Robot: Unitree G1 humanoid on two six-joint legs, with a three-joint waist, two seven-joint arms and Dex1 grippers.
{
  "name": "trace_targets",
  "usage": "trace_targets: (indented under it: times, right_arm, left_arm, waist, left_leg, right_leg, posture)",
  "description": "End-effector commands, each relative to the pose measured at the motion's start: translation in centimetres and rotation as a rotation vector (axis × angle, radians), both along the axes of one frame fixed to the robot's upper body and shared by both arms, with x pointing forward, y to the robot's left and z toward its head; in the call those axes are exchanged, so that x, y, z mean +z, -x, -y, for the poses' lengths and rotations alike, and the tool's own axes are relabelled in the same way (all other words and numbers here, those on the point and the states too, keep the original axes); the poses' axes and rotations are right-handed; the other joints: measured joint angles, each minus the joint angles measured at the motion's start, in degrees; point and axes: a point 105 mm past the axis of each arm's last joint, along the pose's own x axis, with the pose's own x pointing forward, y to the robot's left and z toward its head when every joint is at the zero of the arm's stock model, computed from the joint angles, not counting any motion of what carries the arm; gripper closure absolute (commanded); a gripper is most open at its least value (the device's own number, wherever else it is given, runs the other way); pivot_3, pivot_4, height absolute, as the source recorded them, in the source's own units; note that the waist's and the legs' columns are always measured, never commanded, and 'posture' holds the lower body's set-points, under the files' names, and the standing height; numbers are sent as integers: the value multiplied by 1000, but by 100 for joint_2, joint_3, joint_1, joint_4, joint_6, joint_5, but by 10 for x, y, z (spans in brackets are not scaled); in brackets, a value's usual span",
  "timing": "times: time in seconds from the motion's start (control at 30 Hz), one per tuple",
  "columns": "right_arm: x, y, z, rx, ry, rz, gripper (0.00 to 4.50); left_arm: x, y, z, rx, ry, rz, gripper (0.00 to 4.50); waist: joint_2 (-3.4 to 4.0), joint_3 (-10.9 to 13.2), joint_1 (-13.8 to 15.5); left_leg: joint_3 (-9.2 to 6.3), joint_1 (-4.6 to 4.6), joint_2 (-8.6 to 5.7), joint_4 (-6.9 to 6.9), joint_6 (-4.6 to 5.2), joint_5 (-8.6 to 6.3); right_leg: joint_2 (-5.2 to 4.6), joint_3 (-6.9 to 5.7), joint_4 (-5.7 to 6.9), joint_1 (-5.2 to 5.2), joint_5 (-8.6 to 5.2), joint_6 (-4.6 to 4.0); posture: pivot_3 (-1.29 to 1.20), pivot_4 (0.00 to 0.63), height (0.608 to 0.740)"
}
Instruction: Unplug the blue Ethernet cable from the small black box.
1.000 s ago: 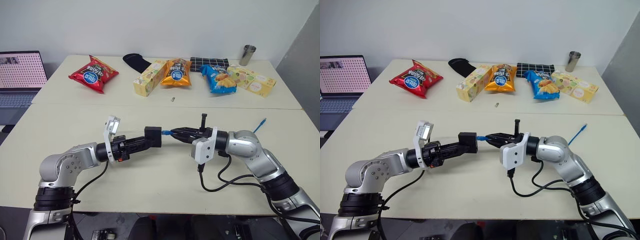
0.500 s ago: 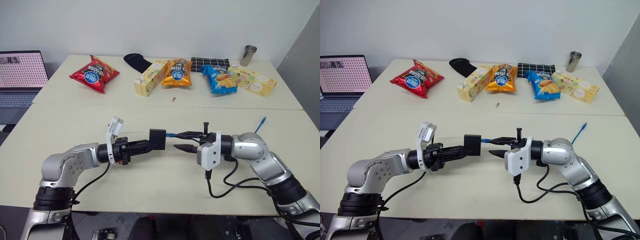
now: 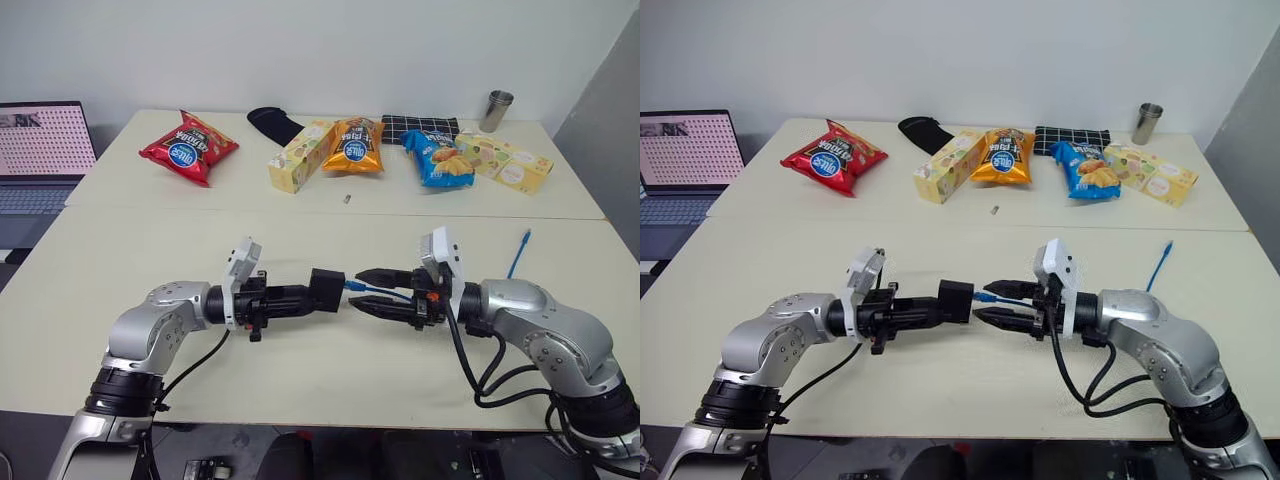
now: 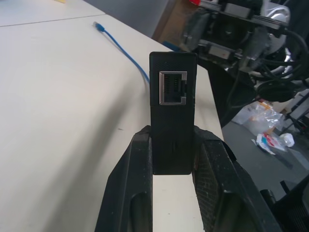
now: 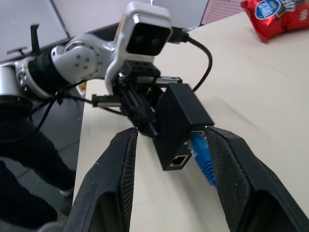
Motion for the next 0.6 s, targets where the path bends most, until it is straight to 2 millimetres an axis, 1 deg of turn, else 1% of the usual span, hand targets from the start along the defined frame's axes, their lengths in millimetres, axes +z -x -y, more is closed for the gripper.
trace_targets:
  times: [0.03, 0.2, 0.33, 0.6]
  right_arm:
    - [7, -6, 1, -15, -20, 7, 2170]
    - [-3, -8, 1, 13, 19, -16, 2170]
    - [-3, -5, -2, 50, 16, -43, 2170]
    - [0, -7, -4, 57, -9, -63, 2170]
  left_arm:
    - [9, 3, 2, -46, 6, 41, 3725]
    - [8, 3, 1, -51, 4, 44, 3725]
    - [8, 3, 1, -51, 4, 47, 3725]
    - [6, 4, 0, -50, -1, 50, 3725]
  waist:
    - [0, 0, -1]
    - [0, 0, -4]
    - [0, 0, -5]
    - [0, 0, -5]
  left_leg:
    - [1, 0, 0, 0, 0, 0]
    - [1, 0, 0, -1, 0, 0]
    - [1, 0, 1, -2, 0, 0]
    - [-1, 0, 1, -2, 0, 0]
  right_leg:
    - [0, 0, 0, 0, 0, 0]
    - [0, 0, 0, -1, 0, 0]
    - [0, 0, 0, -1, 0, 0]
    - [0, -2, 0, -1, 0, 0]
  posture:
    - [0, 150, 740]
    - [0, 150, 740]
    - [0, 150, 740]
    - [0, 150, 740]
